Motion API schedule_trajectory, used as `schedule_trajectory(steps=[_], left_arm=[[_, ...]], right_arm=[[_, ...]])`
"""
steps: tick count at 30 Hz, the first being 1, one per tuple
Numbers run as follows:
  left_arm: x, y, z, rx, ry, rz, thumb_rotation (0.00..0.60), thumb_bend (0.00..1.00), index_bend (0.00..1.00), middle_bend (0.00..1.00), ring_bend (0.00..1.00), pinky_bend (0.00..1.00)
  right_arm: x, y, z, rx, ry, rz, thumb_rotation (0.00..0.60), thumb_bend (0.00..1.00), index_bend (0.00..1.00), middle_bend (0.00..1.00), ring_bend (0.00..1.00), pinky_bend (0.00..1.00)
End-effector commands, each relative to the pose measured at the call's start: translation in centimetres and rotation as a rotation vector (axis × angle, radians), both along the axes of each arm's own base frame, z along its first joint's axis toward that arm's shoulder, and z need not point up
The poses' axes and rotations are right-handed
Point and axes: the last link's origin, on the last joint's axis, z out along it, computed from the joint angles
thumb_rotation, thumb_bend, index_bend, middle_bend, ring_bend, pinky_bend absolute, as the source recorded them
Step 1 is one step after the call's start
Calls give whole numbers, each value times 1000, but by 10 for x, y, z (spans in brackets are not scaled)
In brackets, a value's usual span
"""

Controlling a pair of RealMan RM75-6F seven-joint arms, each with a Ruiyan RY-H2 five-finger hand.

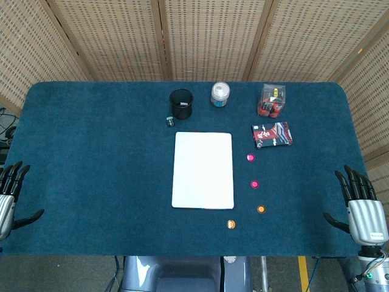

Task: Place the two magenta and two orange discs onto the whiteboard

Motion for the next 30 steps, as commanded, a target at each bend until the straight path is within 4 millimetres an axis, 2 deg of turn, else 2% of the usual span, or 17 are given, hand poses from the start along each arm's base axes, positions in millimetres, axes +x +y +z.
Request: schedule_trajectory(steps=[1,13,16,19,21,22,27,30], left_arm=[[0,-1,0,1,1,2,600,0,0,0,0,0],[0,1,0,6,-2,8,600,0,0,0,0,0],[0,2,2,15,-8,8,600,0,0,0,0,0],[-1,3,3,21,-11,10,600,0,0,0,0,0],[-1,4,3,22,-11,11,600,0,0,0,0,0],[-1,4,2,22,-11,14,600,0,0,0,0,0],[-3,9,1,25,-6,30,600,0,0,0,0,0],[-5,13,-1,21,1,43,600,0,0,0,0,0]], right_arm=[[0,0,0,2,1,0,600,0,0,0,0,83],[1,-7,-7,40,0,-7,600,0,0,0,0,83],[8,-22,-12,76,3,5,600,0,0,0,0,84],[19,-50,-16,124,39,12,600,0,0,5,5,92],[25,-65,-18,143,59,15,600,0,0,76,87,177],[32,-83,-20,162,81,14,600,0,0,106,120,212],[52,-139,-33,235,154,-16,600,0,0,526,554,665],[62,-165,-44,267,182,-32,600,0,10,672,698,789]])
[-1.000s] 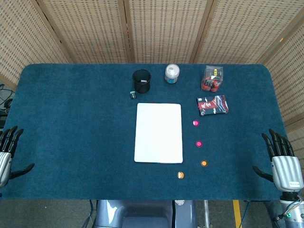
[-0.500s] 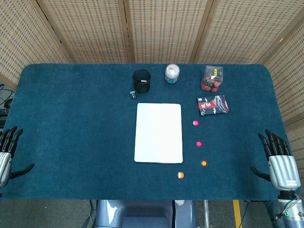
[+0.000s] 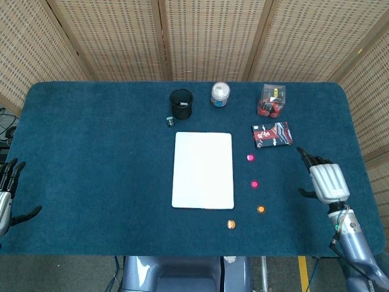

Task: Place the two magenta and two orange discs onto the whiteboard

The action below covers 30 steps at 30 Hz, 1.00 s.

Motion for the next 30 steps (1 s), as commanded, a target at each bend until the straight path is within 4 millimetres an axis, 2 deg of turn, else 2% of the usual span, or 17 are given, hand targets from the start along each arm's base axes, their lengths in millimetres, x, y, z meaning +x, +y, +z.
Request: schedule_trajectory(steps=[1,4,8,15,19,24,30], left_arm=[[-2,4,-1,2,12,12,600,0,0,0,0,0],[-3,8,-2,15,25,26,600,0,0,0,0,0],[-5,11,-2,13,21,43,600,0,0,0,0,0],[-7,14,-4,6,21,58,600,0,0,0,0,0],[-8,15,-4,0,21,66,600,0,0,0,0,0],[-9,16,-4,-2,17,71,600,0,0,0,0,0],[-10,17,-3,-4,13,74,600,0,0,0,0,0]], right_arm=[[23,-49,-14,35,56,-10,600,0,20,698,723,803],[31,-70,-30,55,96,-22,600,0,85,777,801,856],[41,-90,-53,78,119,-44,600,21,221,850,870,923],[51,-105,-81,107,116,-81,600,129,364,926,961,1000],[51,-112,-92,105,135,-100,600,154,383,940,978,1000],[51,-115,-103,104,135,-116,600,231,398,943,983,1000],[54,-119,-112,98,133,-102,600,245,398,943,983,1000]])
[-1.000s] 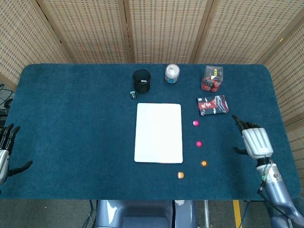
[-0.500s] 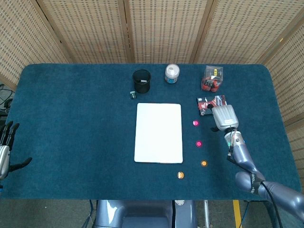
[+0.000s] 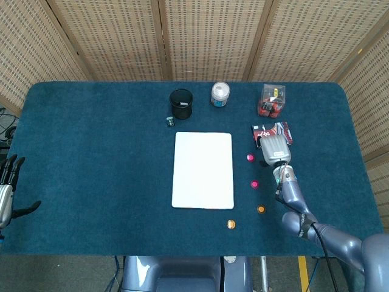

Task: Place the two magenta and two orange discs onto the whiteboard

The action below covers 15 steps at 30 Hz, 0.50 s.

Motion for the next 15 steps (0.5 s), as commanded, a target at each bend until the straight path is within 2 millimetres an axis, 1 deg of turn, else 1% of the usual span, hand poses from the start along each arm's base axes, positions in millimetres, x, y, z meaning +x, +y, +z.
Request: schedule_trajectory(steps=[1,15], left_arm=[[0,0,0,-1,-3,1,600,0,0,0,0,0],[-1,1,2,-4,-15,8,600,0,0,0,0,0]], right_arm=[[3,-2,-6,4,2,7,600,247,398,943,983,1000],[11,-7,-35,37,-55,-55,600,260,406,943,983,1000]])
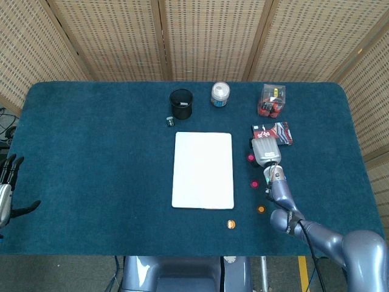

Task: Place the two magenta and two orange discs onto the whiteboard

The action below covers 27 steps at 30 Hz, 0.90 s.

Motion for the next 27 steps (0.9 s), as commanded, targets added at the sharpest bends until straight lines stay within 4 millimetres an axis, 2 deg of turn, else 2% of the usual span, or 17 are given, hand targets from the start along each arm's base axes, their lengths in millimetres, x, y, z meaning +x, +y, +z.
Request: schedule_trajectory(steps=[1,15,19,27], left_arm=[[-1,0,0,-1,-2,2,600,0,0,0,0,0],[-2,2,2,2,-13,9,600,0,0,0,0,0],[-2,2,3,2,-13,9,600,0,0,0,0,0],[-2,2,3,3,-17,10,600,0,0,0,0,0]], right_arm=[[3,-1,-5,10,-9,-8,600,260,406,943,983,1000],[5,-6,-13,42,44,-28,600,260,408,943,983,1000],[4,-6,-14,48,50,-36,600,311,417,943,983,1000],[3,-5,-15,55,62,-40,600,311,417,943,983,1000]])
